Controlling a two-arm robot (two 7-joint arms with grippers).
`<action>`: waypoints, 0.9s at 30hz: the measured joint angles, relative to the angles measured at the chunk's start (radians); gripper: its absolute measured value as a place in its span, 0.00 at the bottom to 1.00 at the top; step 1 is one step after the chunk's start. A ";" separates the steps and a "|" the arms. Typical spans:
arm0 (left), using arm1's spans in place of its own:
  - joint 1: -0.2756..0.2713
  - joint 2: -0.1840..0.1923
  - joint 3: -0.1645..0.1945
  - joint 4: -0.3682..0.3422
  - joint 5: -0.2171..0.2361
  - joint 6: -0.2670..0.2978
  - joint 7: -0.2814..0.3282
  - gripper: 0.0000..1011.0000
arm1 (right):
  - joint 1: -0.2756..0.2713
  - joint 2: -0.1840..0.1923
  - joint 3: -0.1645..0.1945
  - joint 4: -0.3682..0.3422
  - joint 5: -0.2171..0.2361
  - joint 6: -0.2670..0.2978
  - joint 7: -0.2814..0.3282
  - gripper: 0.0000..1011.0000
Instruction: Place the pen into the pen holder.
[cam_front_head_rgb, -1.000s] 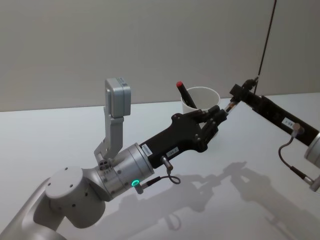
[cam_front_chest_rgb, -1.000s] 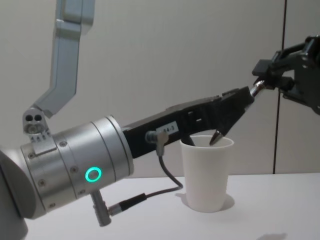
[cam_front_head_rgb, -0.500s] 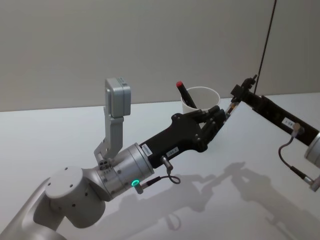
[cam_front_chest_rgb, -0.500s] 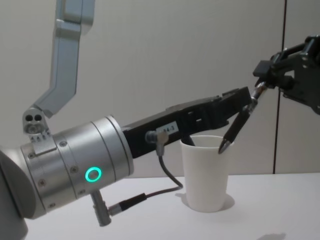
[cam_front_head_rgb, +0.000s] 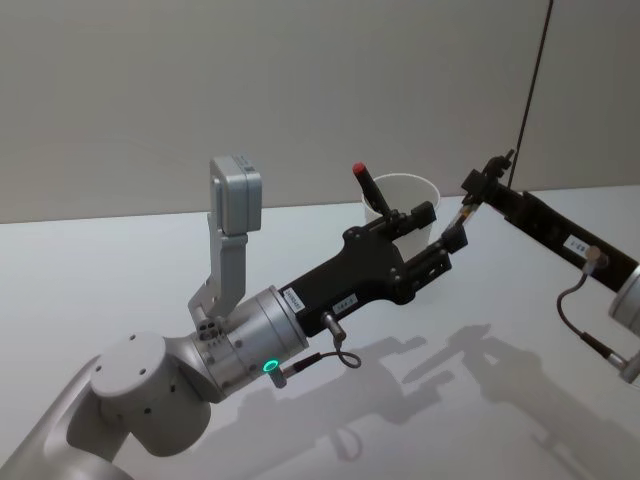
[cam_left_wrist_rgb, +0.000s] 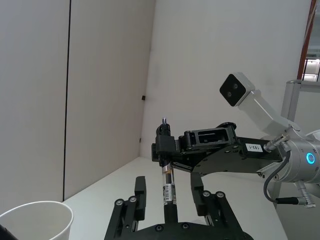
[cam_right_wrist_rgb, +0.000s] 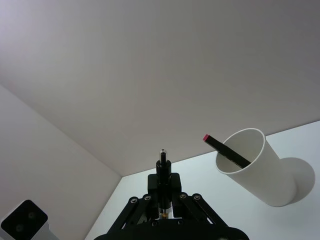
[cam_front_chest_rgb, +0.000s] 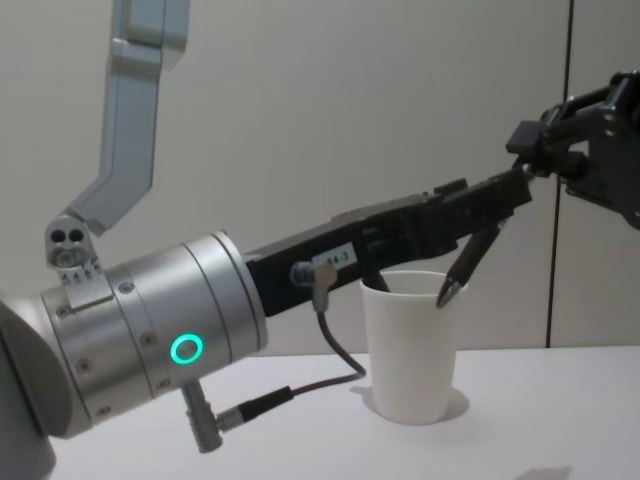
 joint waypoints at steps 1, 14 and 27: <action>0.000 0.000 0.000 0.000 0.000 0.000 0.000 0.56 | 0.000 0.000 0.000 0.000 0.000 0.000 0.000 0.13; 0.000 0.000 0.000 0.000 0.000 0.000 0.000 0.93 | 0.003 0.004 0.000 0.004 -0.008 -0.007 -0.002 0.13; 0.000 0.000 0.000 0.000 0.000 0.000 0.000 0.99 | 0.050 0.019 0.013 0.064 -0.111 -0.078 -0.008 0.13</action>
